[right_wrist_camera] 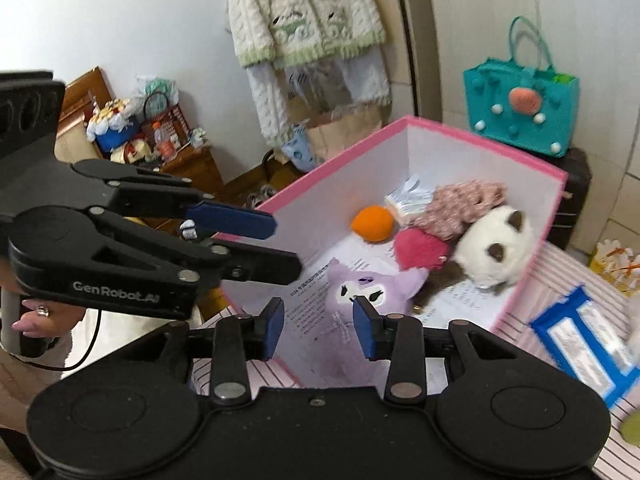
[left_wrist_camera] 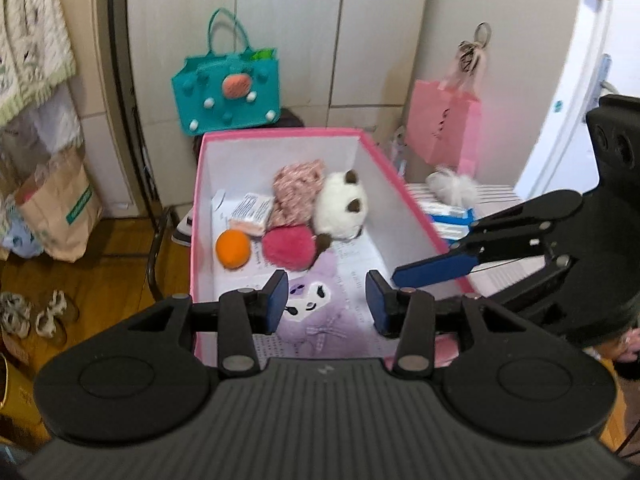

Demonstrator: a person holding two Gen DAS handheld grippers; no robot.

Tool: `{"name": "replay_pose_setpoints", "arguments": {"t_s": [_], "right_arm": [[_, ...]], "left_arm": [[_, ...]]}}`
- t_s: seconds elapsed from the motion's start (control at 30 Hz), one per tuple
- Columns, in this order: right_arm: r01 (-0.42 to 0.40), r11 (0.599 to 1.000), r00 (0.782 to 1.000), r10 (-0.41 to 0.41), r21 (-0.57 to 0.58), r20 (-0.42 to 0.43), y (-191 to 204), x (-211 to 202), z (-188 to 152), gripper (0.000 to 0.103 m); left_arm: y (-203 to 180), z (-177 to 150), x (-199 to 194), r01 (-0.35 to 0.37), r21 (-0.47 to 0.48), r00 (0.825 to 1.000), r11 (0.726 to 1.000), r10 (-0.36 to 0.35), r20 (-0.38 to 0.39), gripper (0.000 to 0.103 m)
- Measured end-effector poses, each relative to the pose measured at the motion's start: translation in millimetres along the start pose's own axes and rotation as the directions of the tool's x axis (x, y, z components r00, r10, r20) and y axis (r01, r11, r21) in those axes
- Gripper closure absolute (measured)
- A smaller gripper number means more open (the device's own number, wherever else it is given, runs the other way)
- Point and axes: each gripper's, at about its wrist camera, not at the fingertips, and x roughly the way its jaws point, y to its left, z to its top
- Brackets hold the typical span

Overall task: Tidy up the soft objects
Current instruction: 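Open both tools to release the purple plush in the box, then withdraw both tools from the box back over the table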

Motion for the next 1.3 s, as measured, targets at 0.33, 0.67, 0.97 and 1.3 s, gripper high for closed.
{"name": "replay_pose_setpoints", "arguments": {"t_s": [0.33, 0.67, 0.97, 1.3], "right_arm": [[0.096, 0.995, 0.995, -0.095, -0.037, 0.026, 13.1, -70.8, -18.1, 0.058], [0.204, 0.977, 0.978, -0.202, -0.058, 0.048, 37.5, -126.7, -44.8, 0.055], [0.254, 0.966, 0.967, -0.252, -0.05, 0.031, 55.8, -160.3, -69.6, 0.053], [0.323, 0.946, 0.945, -0.32, -0.032, 0.07, 47.8, -187.5, -104.6, 0.048]], "left_arm": [[-36.0, -5.1, -58.6, -0.008, 0.075, 0.999, 0.997, 0.004, 0.049, 0.054], [-66.1, -14.9, -90.8, 0.046, 0.134, 0.998, 0.99, -0.052, 0.045, 0.05], [-101.6, -25.3, -96.9, 0.101, 0.24, 0.993, 0.966, -0.111, 0.03, 0.05], [-137.3, -20.2, -71.2, 0.151, 0.271, 0.987, 0.951, -0.162, 0.02, 0.048]]}}
